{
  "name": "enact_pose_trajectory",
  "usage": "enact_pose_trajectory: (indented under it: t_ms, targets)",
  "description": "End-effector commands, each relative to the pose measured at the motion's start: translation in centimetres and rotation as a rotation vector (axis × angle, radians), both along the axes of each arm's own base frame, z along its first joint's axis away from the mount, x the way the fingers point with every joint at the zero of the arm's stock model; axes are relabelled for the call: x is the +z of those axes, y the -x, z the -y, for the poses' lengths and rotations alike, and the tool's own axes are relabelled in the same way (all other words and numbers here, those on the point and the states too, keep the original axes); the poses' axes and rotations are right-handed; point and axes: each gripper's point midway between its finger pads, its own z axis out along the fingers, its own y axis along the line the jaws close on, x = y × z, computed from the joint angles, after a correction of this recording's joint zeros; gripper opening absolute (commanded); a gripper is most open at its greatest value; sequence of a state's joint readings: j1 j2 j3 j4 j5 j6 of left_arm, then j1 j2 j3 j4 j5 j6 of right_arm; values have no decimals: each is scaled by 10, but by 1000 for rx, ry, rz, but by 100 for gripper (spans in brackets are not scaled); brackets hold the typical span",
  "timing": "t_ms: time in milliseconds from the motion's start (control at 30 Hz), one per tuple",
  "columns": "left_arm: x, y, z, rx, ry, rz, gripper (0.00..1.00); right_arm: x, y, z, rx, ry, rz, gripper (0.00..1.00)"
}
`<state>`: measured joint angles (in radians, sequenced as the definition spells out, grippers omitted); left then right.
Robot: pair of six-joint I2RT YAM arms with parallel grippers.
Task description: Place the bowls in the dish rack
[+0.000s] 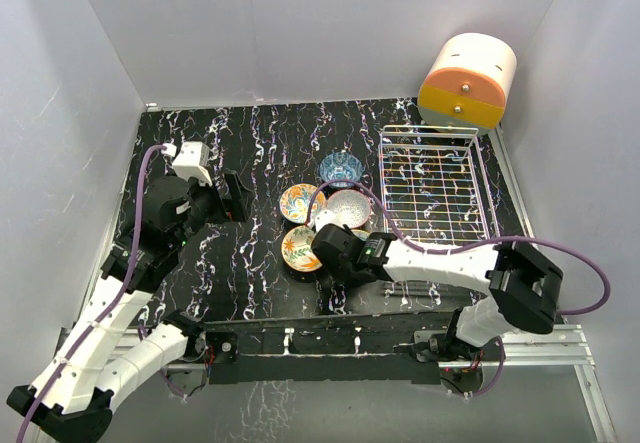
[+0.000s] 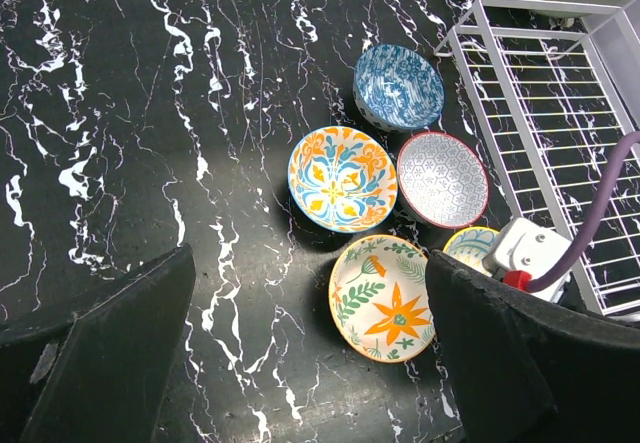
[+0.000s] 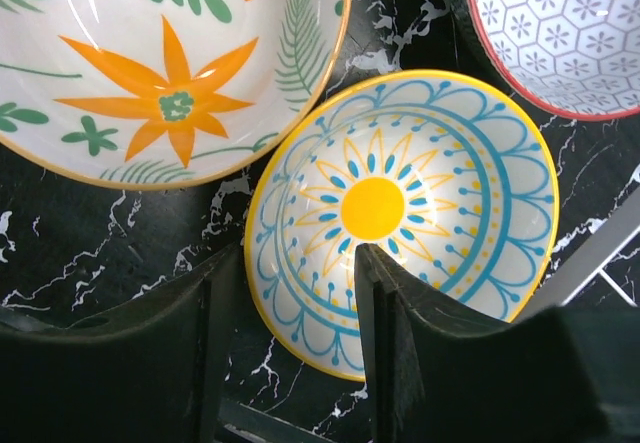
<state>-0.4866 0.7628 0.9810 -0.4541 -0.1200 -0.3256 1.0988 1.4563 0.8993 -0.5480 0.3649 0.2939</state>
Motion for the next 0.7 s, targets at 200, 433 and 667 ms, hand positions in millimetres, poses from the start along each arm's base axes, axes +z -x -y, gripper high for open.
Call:
enact_pose_trajectory:
  t_ms: [200,433,667]
  targets:
    - [-1,5,-5,13,-7,0,97,-10,-16,-12,-23,-2,50,38]
    - [0,9,-9,20,-6,2,97,-27,-14,-11,-47,28,15,37]
    - [4,11,-10,23,-4,9,97,-29,-15,-10,-75,35,5,20]
